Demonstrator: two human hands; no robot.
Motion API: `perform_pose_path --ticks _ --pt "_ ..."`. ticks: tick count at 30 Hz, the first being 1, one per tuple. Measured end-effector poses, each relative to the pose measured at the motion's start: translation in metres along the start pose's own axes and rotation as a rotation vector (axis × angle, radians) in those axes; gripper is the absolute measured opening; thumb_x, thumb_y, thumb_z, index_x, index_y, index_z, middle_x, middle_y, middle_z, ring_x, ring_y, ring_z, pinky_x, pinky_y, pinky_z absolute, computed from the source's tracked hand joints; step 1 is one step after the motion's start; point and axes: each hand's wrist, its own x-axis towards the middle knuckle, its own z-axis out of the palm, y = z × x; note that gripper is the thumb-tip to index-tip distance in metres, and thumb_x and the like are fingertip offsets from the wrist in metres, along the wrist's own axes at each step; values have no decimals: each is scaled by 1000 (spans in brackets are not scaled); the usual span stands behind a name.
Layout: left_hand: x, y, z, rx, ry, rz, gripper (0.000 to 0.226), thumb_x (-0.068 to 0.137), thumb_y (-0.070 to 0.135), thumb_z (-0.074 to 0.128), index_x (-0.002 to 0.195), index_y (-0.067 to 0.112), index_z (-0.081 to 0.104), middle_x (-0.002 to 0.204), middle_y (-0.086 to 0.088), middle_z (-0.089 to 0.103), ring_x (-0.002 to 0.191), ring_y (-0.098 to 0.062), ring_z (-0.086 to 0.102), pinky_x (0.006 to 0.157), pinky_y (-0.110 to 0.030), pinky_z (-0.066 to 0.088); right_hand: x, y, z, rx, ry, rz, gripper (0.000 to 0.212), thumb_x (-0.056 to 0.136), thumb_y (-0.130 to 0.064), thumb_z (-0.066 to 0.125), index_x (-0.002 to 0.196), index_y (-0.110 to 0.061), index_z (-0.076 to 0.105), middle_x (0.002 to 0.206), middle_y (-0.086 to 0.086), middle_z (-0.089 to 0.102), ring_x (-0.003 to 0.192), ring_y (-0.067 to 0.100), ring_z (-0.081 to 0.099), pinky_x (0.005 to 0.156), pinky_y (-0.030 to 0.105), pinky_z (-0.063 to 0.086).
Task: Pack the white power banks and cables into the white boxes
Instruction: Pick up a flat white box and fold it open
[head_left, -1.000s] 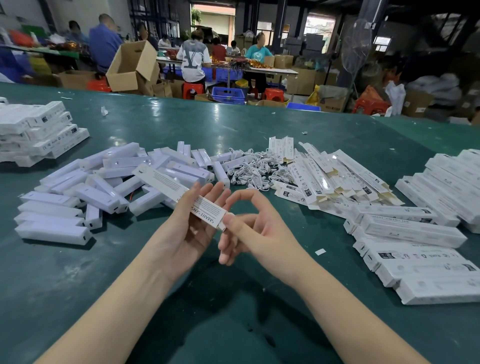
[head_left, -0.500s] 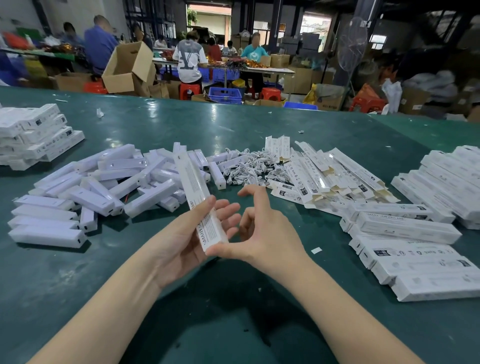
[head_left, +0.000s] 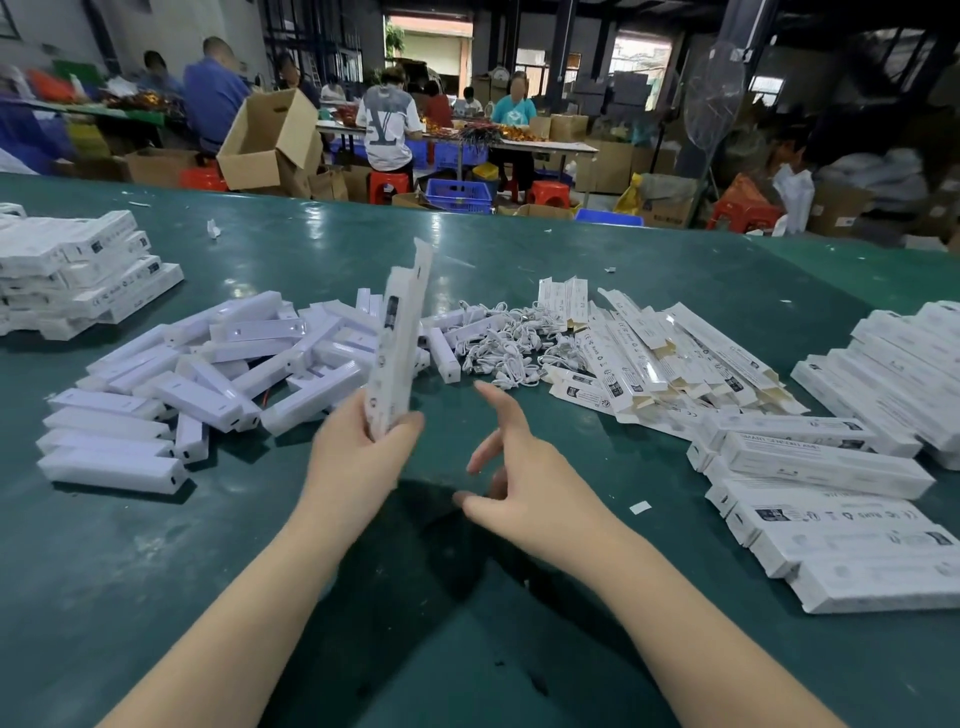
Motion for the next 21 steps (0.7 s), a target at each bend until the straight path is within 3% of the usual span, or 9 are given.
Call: perform_pose_path --ticks 2,4,5,7,9,11,14,18,21 --pt "15 -9 -15 381 176 215 11 80 17 62 76 8 58 84 1 60 81 -21 53 68 -36 43 1 2 -1 28 16 11 87 83 -31 68 145 -47 10 97 -20 58 75 5 60 81 36 54" --pt "31 -22 -29 696 148 235 16 80 18 64 92 8 67 130 -8 56 122 -31 44 98 -44 39 2 3 1 59 27 9 80 85 -31 66 146 -43 17 96 -19 59 74 4 61 81 34 54" --pt "37 -27 -35 819 90 182 22 80 20 64 99 7 66 140 -10 49 133 -31 35 106 -44 33 2 4 2 73 25 6 77 86 -31 66 147 -41 20 95 -19 60 73 3 61 80 32 54" --pt "42 -34 -42 988 36 134 19 80 21 61 94 8 61 127 -12 55 128 -31 40 103 -43 33 2 4 3 87 12 0 73 88 -30 64 147 -39 23 94 -19 60 72 2 61 78 29 53" --pt "42 -34 -42 1037 94 139 14 79 19 60 79 10 49 97 -9 60 94 -31 53 89 -41 37 2 6 4 100 2 -4 69 89 -29 63 146 -37 26 93 -20 61 72 2 60 76 26 52" --pt "41 -32 -41 932 170 165 15 80 18 59 75 12 47 78 -5 59 72 -29 52 75 -38 40 3 7 5 97 8 -3 65 89 -29 63 145 -36 30 93 -19 62 73 2 59 73 23 50" --pt "30 -22 -34 400 134 114 13 80 27 71 77 23 59 73 6 65 72 -18 61 64 -32 47 4 8 4 92 45 -6 64 88 -28 64 142 -42 31 99 -19 59 77 4 59 73 22 48" --pt "8 2 -14 -244 -349 -96 27 68 26 84 76 15 61 66 4 66 65 -11 64 61 -22 51 2 4 2 -107 120 -189 86 83 -9 66 142 -57 26 133 -14 30 87 12 53 75 36 56" --pt "-4 7 -7 -334 -604 -138 31 65 29 80 75 11 57 65 0 60 63 -11 63 55 -20 51 4 0 -2 -209 292 -287 67 77 3 68 132 -35 58 152 -4 17 96 14 46 70 37 56"
